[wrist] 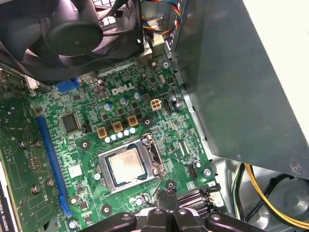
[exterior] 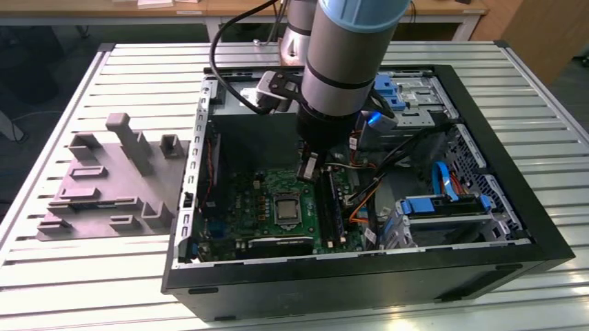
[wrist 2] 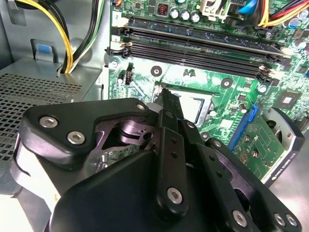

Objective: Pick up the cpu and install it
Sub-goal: 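Install the first cpu locking lever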

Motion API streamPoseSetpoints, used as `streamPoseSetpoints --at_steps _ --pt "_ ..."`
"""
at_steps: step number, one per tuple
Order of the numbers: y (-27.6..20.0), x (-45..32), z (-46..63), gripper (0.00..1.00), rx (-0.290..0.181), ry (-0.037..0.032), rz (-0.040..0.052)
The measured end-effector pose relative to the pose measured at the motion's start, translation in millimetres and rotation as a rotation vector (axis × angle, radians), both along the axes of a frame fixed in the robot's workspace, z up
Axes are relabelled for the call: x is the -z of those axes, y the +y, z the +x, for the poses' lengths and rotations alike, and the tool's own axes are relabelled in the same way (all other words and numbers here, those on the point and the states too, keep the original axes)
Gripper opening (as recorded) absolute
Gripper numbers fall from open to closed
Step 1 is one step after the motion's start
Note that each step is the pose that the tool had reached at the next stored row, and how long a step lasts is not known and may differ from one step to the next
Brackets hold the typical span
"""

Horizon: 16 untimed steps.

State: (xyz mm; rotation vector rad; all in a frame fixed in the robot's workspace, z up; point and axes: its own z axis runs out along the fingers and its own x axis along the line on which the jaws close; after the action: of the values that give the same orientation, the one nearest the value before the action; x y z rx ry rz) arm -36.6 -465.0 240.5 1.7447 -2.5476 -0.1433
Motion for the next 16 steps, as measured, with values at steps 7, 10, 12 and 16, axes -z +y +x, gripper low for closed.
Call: streamPoseSetpoints --at_steps 7,10,12,16 --pt "-0.7 0.1 0.0 0.11 0.000 -0.0001 0.0001" --pt "-3.6 0.2 0.0 0.11 -0.002 0.0000 0.0000" --pt "-4.3 0.9 -0.1 0.11 -0.015 -0.0001 0.0003" --pt "-4.9 1.9 -0.3 0.11 -0.062 0.0000 -0.0001"
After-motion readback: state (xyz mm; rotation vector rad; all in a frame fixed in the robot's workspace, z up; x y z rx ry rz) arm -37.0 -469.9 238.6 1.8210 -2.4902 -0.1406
